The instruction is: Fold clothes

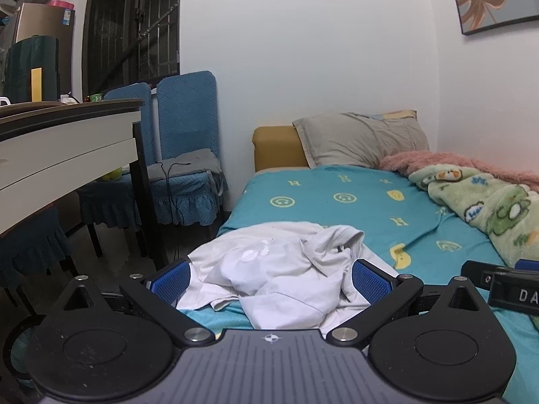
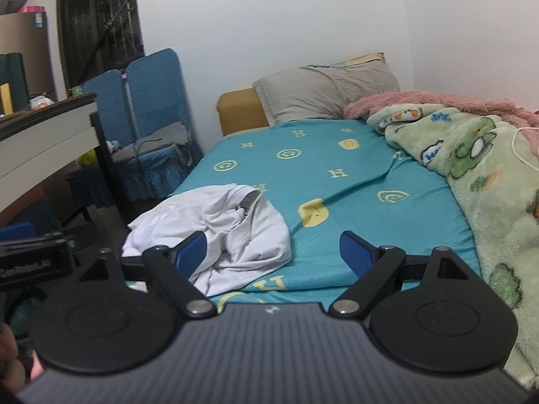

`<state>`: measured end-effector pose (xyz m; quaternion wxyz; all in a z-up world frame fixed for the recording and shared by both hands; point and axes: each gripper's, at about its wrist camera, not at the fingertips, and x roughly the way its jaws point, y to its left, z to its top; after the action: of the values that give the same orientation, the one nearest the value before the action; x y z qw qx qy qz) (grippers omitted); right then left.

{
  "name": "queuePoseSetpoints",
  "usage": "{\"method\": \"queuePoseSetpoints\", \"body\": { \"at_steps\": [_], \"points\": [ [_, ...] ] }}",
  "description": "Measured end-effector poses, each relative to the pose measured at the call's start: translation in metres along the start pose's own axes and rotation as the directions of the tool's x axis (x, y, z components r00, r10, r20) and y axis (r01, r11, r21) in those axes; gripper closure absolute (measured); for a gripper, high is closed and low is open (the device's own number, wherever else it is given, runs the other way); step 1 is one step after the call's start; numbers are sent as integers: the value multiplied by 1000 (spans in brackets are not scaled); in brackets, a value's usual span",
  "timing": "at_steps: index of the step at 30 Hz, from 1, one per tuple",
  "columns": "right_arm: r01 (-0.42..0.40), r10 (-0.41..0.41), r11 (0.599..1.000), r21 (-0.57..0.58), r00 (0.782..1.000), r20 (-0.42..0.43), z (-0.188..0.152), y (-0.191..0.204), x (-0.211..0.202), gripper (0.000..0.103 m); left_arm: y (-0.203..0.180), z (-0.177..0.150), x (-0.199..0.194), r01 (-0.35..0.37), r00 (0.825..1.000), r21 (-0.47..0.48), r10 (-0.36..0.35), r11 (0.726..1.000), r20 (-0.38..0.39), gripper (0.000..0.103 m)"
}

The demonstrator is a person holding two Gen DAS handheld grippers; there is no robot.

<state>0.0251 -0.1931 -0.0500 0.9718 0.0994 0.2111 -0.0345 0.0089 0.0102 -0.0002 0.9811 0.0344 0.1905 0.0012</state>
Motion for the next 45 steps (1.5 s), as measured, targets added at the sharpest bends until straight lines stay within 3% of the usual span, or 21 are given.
{"method": "queuePoseSetpoints", "body": {
  "at_steps": [6, 10, 16, 23, 33, 36, 39, 41, 43, 45],
  "points": [
    [20, -23, 993, 114, 999, 22, 22, 20, 1, 16, 16, 1, 8, -13, 1000, -34, 13, 999, 3, 0],
    [52, -66, 979, 196, 996, 65, 53, 35, 1, 16, 21, -1, 9, -24, 1000, -32, 24, 999, 10, 0],
    [39, -54, 987, 158, 994, 90, 82, 29, -1, 16, 22, -5, 13, -7, 1000, -27, 7, 1000, -5, 0],
    [100, -110, 988, 119, 991, 76, 59, -27, 0, 16, -10, 1, 63, 57, 994, 90, -48, 994, -93, 0],
    [12, 4, 986, 165, 996, -92, 19, -56, 45, 16, -79, -30, 180, 185, 972, 324, -125, 928, -197, 8],
    [-4, 25, 987, 161, 992, -127, 12, -55, 61, 16, -91, -46, 208, 192, 970, 361, -119, 913, -212, 28],
    [-7, 30, 988, 153, 988, -149, 6, -54, 79, 16, -85, -54, 226, 177, 964, 346, -92, 921, -248, 55],
    [-1, 25, 989, 147, 986, -162, 3, -55, 89, 16, -72, -48, 231, 177, 957, 278, -99, 944, -272, 84],
    [4, 23, 988, 152, 985, -172, 1, -59, 97, 16, -58, -36, 225, 179, 958, 204, -123, 963, -260, 97],
    [8, 19, 988, 154, 985, -174, -1, -61, 100, 16, -46, -23, 211, 186, 965, 151, -152, 971, -212, 99]
  ]
}}
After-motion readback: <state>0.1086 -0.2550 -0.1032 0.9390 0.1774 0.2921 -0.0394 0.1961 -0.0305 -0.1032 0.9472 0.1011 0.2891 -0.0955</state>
